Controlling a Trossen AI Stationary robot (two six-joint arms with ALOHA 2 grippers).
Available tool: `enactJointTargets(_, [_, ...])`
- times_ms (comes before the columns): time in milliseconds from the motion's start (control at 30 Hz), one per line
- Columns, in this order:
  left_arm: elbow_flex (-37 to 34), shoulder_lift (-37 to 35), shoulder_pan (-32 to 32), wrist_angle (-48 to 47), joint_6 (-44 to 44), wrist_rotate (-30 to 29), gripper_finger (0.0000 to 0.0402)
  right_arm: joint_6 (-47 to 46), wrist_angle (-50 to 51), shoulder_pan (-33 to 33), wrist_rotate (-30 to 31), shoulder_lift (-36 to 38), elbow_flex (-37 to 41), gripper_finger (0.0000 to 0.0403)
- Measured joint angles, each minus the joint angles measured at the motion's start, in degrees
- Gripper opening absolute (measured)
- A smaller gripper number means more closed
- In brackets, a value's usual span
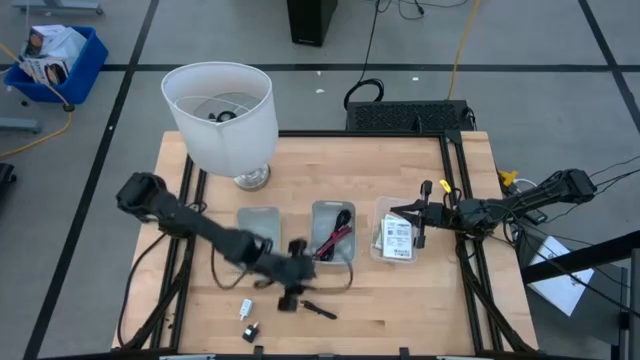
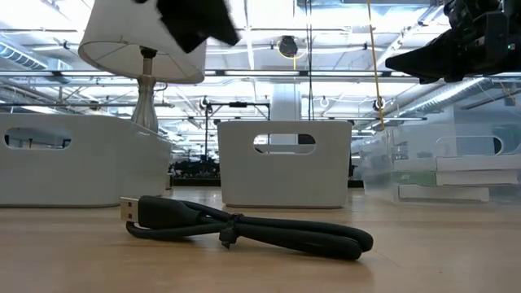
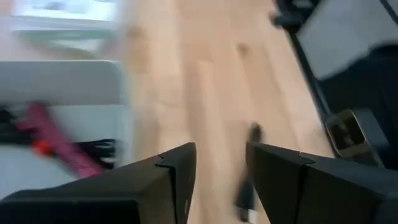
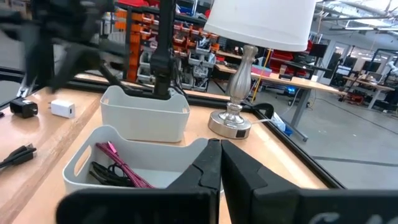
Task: Pick and place items into bin
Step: Put the black charger cable into the right gray bin
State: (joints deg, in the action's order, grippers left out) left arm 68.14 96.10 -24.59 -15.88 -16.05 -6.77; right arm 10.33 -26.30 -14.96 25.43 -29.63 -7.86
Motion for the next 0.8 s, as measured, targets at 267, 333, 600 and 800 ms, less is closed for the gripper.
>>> enactJointTargets(267, [-0.04,6.97,-9.75,5.69,6.10,-4.61,0.0148,-0.67,-0.47,0.00,0.00,0.06,0.00,0.0004])
enactJointTargets(333, [0.00,8.58,-10.87,5.78,7.23,-6.15,0.0148,-1.25,-0.63,0.00,0.00,0.04,0.00,0.0004])
enactJointTargets(600, [-0.05,13.25,-10.81,5.20,9.64,-6.17,0.0148,-2.21,-2.23,0.00,-0.11,-0.15,0.00,0.0004])
enactJointTargets(800, [-0.03,15.37,-9.55,4.42,9.92,-5.26,0.0158,-2.19,-2.17,0.00,-0.13,-0.17,0.00,0.0004])
